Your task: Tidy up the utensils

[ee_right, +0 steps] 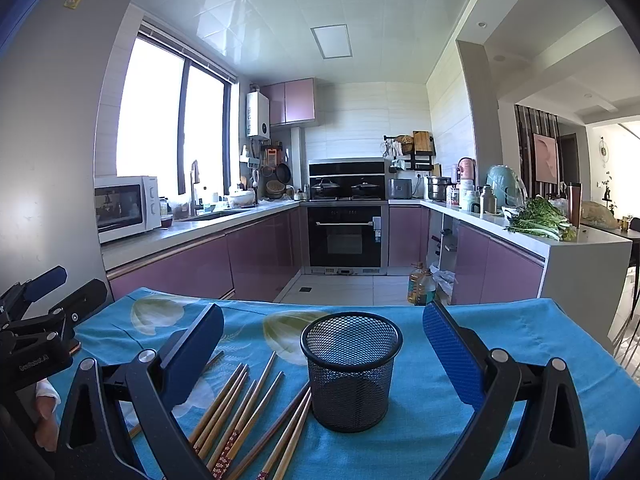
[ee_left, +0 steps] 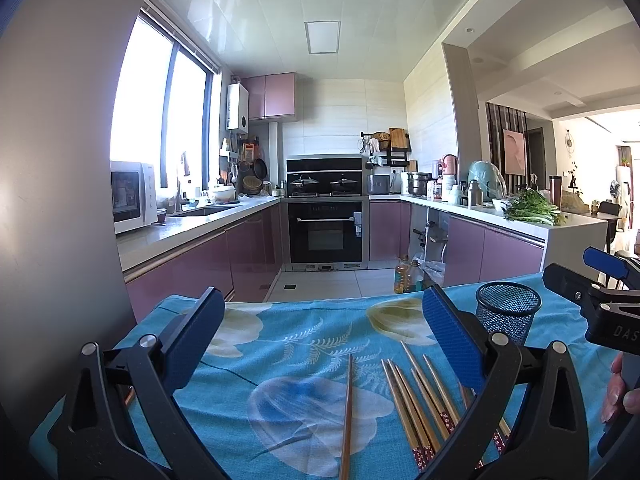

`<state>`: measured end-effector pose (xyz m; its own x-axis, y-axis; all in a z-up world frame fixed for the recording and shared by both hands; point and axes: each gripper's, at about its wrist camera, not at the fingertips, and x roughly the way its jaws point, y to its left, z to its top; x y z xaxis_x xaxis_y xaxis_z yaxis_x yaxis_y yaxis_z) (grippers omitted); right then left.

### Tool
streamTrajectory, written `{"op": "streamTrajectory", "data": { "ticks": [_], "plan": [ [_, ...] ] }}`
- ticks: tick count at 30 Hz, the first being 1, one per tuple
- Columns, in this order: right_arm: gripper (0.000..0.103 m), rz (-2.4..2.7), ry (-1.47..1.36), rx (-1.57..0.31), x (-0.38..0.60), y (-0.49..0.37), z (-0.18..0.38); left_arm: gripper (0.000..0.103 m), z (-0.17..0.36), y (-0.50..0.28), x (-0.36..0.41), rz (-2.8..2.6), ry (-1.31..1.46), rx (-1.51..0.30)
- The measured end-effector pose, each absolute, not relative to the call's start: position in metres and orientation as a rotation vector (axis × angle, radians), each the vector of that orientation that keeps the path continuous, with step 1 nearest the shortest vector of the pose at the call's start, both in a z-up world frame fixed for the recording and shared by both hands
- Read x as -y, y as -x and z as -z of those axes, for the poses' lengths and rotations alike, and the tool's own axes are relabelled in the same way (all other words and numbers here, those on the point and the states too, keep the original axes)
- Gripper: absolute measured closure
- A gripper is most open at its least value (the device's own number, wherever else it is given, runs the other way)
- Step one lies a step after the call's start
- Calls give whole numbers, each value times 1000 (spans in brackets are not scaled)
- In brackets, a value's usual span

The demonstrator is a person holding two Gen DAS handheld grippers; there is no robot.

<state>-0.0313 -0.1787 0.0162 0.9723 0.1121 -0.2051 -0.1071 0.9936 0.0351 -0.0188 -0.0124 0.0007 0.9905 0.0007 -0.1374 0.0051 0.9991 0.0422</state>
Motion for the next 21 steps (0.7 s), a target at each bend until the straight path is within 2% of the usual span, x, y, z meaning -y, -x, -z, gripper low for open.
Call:
{"op": "streamTrajectory", "data": {
  "ticks": [21],
  "plan": [
    [6, -154, -29, -257, 179, 23, -12, 5, 6, 10, 13, 11, -61, -180]
  ]
}}
